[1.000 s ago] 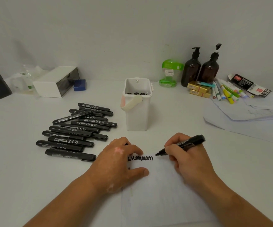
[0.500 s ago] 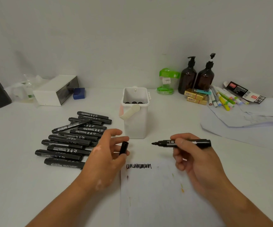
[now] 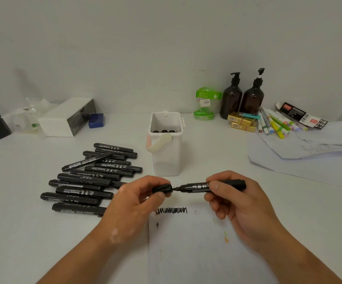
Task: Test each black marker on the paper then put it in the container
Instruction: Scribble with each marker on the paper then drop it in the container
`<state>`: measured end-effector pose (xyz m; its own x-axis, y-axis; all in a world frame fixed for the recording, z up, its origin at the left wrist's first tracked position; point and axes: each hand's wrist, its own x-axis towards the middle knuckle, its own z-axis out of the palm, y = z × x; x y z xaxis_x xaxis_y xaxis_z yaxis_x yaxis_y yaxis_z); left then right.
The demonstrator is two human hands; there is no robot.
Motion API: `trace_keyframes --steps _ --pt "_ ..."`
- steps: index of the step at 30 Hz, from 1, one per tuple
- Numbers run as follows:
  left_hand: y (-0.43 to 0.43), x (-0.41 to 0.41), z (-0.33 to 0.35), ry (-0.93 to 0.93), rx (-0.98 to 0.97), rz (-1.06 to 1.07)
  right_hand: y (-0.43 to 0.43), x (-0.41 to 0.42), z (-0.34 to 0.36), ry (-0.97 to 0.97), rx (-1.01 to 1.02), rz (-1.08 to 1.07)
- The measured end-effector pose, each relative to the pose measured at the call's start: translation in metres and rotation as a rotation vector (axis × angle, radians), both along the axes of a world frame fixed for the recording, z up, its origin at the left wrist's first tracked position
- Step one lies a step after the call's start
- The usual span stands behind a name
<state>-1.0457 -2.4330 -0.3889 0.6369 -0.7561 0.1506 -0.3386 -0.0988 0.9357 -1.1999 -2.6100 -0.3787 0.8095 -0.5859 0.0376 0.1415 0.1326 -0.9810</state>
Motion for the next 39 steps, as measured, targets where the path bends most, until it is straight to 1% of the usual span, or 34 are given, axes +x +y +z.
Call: trace_keyframes --steps 3,6,9,11,17,23,28,36,37,39 --pt "-0.001 -0.003 -0.001 0.045 -0.031 -0.079 0.003 0.0 0.001 0.024 -0.041 0.048" --pt "-0.002 -0.003 -0.004 0.152 -0.099 -0.141 0.004 -0.001 0.002 0.055 -0.073 0.087" --pt "-0.002 -0.003 -0.006 0.247 -0.159 -0.166 0.005 -0.002 0.003 0.091 -0.133 0.136" --pt "-0.001 -0.003 -0.006 0.268 -0.17 -0.178 0.007 -0.002 0.003 0.101 -0.172 0.147" --pt "-0.002 -0.01 -0.007 0.274 -0.141 -0.204 0.014 -0.002 0.005 0.091 -0.225 0.176" --pt "-0.002 -0.014 -0.007 0.271 -0.131 -0.222 0.02 0.001 0.004 0.07 -0.26 0.133" --pt "-0.003 -0.017 -0.007 0.219 -0.153 -0.235 0.021 0.001 0.004 0.045 -0.266 0.09" --pt "-0.005 -0.023 -0.006 0.268 -0.196 -0.262 0.021 0.001 0.004 0.048 -0.332 0.043" --pt "-0.004 -0.022 -0.006 0.257 -0.186 -0.264 0.021 0.001 0.003 0.045 -0.323 0.048" --pt "-0.002 -0.02 -0.005 0.176 -0.135 -0.261 0.022 0.002 0.002 0.037 -0.285 0.066"
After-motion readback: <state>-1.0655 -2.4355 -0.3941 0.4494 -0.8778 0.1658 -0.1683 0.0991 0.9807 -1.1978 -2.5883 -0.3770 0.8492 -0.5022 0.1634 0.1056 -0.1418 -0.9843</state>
